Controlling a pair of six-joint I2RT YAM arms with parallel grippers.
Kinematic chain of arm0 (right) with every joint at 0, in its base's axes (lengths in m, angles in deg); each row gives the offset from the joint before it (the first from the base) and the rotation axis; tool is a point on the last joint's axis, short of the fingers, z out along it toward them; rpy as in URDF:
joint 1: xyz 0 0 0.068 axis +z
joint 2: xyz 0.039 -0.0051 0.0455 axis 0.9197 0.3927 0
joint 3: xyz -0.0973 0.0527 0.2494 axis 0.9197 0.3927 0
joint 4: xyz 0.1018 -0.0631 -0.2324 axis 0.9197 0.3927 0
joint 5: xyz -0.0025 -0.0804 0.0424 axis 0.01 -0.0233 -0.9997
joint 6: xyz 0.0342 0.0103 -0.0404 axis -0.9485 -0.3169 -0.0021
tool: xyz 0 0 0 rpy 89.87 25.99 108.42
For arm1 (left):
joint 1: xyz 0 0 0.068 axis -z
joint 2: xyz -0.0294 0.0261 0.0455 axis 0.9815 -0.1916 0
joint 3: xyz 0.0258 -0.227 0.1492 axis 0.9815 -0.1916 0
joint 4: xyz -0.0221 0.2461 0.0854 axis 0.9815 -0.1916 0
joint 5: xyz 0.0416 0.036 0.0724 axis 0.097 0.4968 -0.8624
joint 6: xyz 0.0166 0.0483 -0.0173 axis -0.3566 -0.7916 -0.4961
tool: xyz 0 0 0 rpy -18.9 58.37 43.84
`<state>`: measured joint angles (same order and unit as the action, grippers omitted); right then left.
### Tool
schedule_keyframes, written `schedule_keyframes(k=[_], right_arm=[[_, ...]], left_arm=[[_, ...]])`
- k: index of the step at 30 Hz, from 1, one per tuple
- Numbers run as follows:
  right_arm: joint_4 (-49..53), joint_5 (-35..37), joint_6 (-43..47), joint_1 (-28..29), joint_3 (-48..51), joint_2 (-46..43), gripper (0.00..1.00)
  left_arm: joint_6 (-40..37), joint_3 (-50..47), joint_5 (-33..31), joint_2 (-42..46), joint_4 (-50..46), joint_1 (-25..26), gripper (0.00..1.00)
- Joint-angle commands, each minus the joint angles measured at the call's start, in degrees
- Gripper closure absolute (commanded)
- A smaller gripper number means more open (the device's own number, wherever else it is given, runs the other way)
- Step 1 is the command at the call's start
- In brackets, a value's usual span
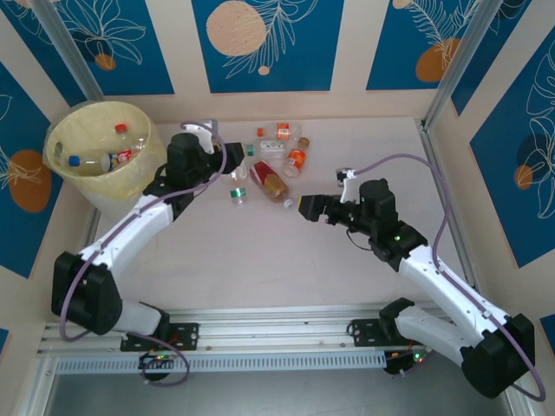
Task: Put the plastic bottles in the bin
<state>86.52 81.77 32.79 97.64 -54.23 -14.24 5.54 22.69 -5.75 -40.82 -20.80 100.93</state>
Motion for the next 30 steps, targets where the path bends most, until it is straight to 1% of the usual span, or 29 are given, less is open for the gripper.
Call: schedule_keyframes(k=[1,4,6,11,14,17,22,27,30], right_arm=[[-0.22,-0.73,2.99,1.37,-3.24,1.89,0.00],[-0.41,-0.47,3.48,2.05,-4.18,3.37,0.00],[-1.08,-0.56,3.80,2.40,-4.38,3.98,0.01],[-3.47,0.48,3.92,3.00,-4.27,4.98,0.00],[-4.90,1.19,3.85,3.20,-4.36,5.70,0.01],[-5.90,1.63,3.88,3.30,-4.61,6.56,0.01],[-5.87,2.19,3.99,3.37,-5.06,7.47,0.00],[-5.55,3.47,4.45,3.41,-5.14,7.70,0.00],[-5.13,3.92,4.72,3.41,-5.37,7.61,0.00]], left_arm=[[-2.76,1.72,-1.68,4.61,-3.31,-0.97,1.00],[-5.72,3.87,-4.01,8.58,-6.45,-0.99,1.00],[-7.73,4.88,-6.93,10.84,-7.88,-0.97,1.00],[-13.12,7.02,-22.57,14.92,-10.40,-1.16,1.00],[-16.82,8.52,-29.46,15.41,-9.95,-2.03,1.00],[-17.09,11.16,-35.54,14.29,-10.86,-4.73,1.00],[-16.82,14.54,-37.35,12.09,-11.94,-11.54,1.00],[-15.64,16.14,-36.48,11.00,-12.44,-18.87,1.00],[-17.35,17.05,-38.53,9.71,-12.21,-21.98,1.00]])
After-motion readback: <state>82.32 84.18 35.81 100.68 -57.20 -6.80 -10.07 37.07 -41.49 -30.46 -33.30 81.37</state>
